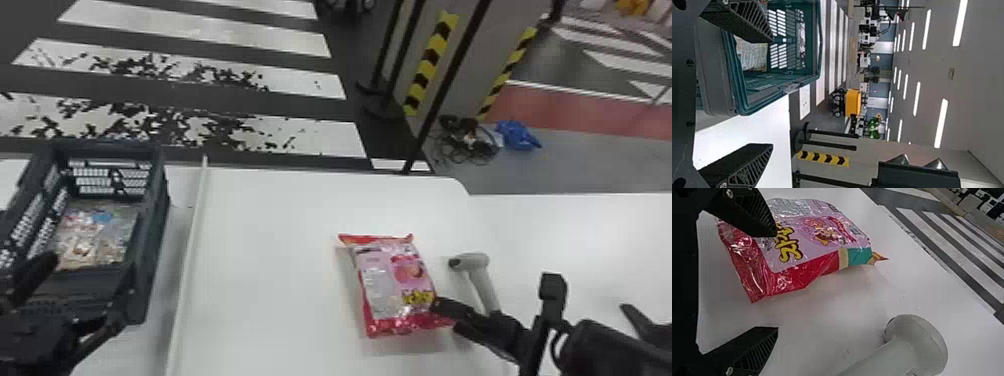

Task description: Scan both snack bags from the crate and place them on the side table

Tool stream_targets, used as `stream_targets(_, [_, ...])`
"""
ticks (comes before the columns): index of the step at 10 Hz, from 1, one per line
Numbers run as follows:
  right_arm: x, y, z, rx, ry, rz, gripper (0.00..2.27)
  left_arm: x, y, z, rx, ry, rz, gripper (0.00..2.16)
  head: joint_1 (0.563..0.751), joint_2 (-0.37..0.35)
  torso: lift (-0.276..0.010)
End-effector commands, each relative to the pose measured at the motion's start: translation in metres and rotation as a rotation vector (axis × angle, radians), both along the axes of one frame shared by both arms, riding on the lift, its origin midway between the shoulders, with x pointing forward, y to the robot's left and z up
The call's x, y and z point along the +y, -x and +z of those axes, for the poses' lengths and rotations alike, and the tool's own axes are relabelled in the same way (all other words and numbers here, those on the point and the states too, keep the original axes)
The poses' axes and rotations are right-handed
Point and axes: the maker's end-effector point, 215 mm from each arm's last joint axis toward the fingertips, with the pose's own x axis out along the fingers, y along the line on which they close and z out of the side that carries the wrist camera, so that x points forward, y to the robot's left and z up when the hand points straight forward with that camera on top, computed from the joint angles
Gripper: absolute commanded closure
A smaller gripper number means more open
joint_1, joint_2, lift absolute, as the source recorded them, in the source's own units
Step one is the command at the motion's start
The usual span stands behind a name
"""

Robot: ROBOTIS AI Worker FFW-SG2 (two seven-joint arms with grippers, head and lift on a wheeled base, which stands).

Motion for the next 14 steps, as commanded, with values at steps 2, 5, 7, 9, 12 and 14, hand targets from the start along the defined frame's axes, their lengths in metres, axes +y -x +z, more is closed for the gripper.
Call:
stream_targets(2, [-0.001, -0.009, -0.005, 0.011, -0.029, -0.004, 0.28, -0.001, 0.001, 0.0, 0.0, 0.0, -0.003, 0.04, 0.695, -0.279, -0.098])
stream_targets(5, [0.005, -0.014, -0.005, -0.013, -0.057, 0.008, 2.25, 0.001, 0.002, -0.001, 0.0, 0.0, 0.0, 0.04, 0.695, -0.272, -0.098])
stream_targets(7, [0.002, -0.015, 0.0, -0.046, -0.102, 0.02, 2.25, 0.001, 0.002, -0.002, 0.0, 0.001, 0.0, 0.04, 0.695, -0.267, -0.098])
stream_targets(9, [0.002, -0.017, 0.003, -0.069, -0.153, -0.002, 2.25, 0.002, 0.003, -0.003, -0.002, 0.001, 0.002, 0.04, 0.695, -0.269, -0.098])
stream_targets(12, [-0.001, -0.02, 0.047, -0.151, -0.377, -0.072, 2.25, 0.003, 0.004, -0.002, -0.004, 0.004, 0.005, 0.04, 0.695, -0.272, -0.098])
stream_targets(14, [-0.01, -0.016, 0.081, -0.187, -0.517, -0.108, 2.25, 0.003, 0.004, -0.003, -0.004, 0.002, 0.005, 0.04, 0.695, -0.272, -0.098])
